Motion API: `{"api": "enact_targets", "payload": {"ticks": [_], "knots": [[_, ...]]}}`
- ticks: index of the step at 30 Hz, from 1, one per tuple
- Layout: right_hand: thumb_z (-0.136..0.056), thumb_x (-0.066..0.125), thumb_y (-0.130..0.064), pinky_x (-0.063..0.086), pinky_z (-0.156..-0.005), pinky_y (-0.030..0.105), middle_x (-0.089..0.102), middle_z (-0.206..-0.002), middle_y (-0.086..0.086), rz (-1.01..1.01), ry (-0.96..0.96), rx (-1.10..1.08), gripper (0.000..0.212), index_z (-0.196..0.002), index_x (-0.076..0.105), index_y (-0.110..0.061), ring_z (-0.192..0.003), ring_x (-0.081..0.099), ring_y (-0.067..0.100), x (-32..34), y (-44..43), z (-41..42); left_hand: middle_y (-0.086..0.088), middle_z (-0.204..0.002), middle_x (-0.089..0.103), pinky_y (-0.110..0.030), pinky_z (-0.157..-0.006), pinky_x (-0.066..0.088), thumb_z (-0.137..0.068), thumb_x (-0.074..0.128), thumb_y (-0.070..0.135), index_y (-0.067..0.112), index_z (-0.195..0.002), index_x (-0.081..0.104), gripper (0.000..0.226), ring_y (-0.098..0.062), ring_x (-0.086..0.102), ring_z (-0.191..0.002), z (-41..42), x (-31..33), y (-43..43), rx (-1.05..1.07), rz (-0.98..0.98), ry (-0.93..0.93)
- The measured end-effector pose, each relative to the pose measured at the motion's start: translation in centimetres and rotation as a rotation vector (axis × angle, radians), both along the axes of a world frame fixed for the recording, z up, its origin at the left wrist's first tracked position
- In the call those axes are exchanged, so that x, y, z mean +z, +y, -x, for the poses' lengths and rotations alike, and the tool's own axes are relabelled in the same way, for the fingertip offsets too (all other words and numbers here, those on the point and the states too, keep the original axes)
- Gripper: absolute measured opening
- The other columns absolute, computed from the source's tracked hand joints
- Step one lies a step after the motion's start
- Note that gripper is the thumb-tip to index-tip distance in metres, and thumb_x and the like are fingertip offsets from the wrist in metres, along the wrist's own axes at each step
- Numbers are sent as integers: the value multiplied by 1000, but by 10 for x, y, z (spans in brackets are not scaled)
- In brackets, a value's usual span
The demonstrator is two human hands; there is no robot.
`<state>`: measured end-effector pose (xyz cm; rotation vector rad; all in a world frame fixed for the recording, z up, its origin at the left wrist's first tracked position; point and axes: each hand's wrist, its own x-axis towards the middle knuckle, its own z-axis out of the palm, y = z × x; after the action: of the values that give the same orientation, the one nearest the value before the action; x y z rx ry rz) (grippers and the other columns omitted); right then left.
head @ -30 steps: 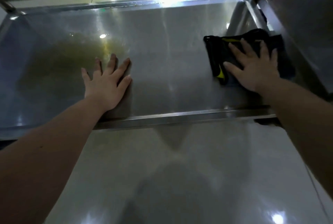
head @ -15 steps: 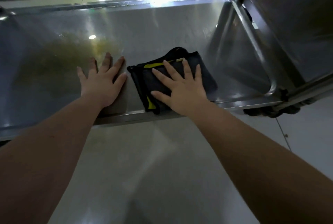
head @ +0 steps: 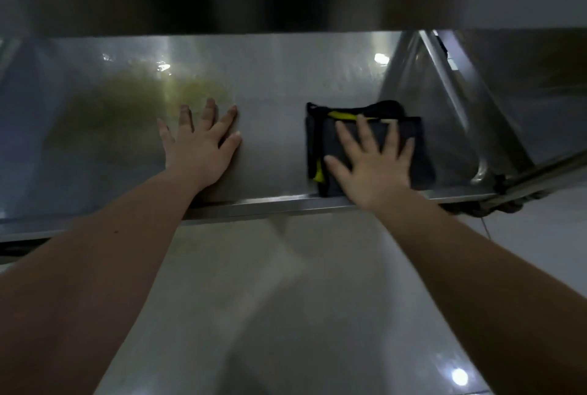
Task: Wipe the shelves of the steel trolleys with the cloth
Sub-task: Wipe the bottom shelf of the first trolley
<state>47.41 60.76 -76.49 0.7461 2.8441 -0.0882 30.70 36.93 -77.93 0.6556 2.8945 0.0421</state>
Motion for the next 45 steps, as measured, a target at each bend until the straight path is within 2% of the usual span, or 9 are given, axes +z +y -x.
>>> {"api": "enact_targets", "payload": {"ticks": [6,11,15,20,23,30,40,42,45], "knots": [[-91,11,-75,-20,-105,67,-28,-159,-10,123,-32,225,71,-150,-16,-46,-141,-30,44,2,-151,53,9,-165,9,-60,-116,-7,-105,22,46,47,-153,15,48,-25,-6,-151,3,20,-14,42,-387,-112],[-96,19,-66,-13,-115,54,2,-164,-13,104,169,51,67,-155,2,-39,-150,-6,35,3,-97,26,3,-165,8,-50,-116,-12,-103,33,45,40,-155,10,57,-26,-8,-151,-38,25,-6,90,-500,-206],[-98,10,-58,-4,-121,51,4,-165,-9,138,108,-100,62,-156,4,-36,-150,-6,36,-6,-49,6,-1,-166,4,-54,-116,-11,-101,32,47,33,-156,12,60,-31,-5,-151,-77,19,19,-146,-170,101],[-95,-1,-62,-10,-119,51,-7,-163,-15,135,67,-55,63,-154,-2,-40,-148,-16,35,-13,-48,8,5,-163,-18,-68,-107,-20,-91,6,73,40,-155,-6,72,-26,-18,-149,-102,8,51,-124,-52,-37],[-94,-4,-62,-11,-118,52,-10,-163,-15,159,55,-35,61,-153,-2,-46,-148,-18,35,-11,-43,7,10,-163,-17,-72,-104,-21,-84,8,82,48,-152,-5,77,-26,-18,-149,-86,2,42,-119,-70,-31],[-94,9,-69,-16,-111,64,-17,-162,-12,56,-40,20,61,-148,-12,-52,-145,-21,43,-11,-44,9,11,-163,-15,-72,-104,-16,-79,5,87,58,-147,-9,75,-30,-15,-149,-3,6,-36,-3,-1,-28],[-91,4,-70,-14,-108,71,-17,-162,-11,25,-78,3,63,-147,-16,-51,-145,-20,43,-4,-51,6,15,-160,-24,-70,-109,-15,-66,-7,89,63,-139,-22,80,-28,-21,-148,-47,11,-71,-134,27,-98],[-94,8,-65,-12,-107,74,-13,-163,-10,-44,-103,31,63,-152,-8,-44,-145,-20,42,1,-56,8,15,-161,-22,-70,-109,-15,-69,-5,89,63,-140,-21,78,-28,-21,-148,-47,10,-70,-129,13,-75],[-100,34,-47,-6,-108,71,11,-164,-8,51,127,151,44,-139,42,-29,-148,-8,39,14,-73,26,13,-162,-20,-71,-108,-15,-73,-3,88,62,-142,-18,75,-29,-19,-148,-48,6,-70,-121,-9,-35]]}}
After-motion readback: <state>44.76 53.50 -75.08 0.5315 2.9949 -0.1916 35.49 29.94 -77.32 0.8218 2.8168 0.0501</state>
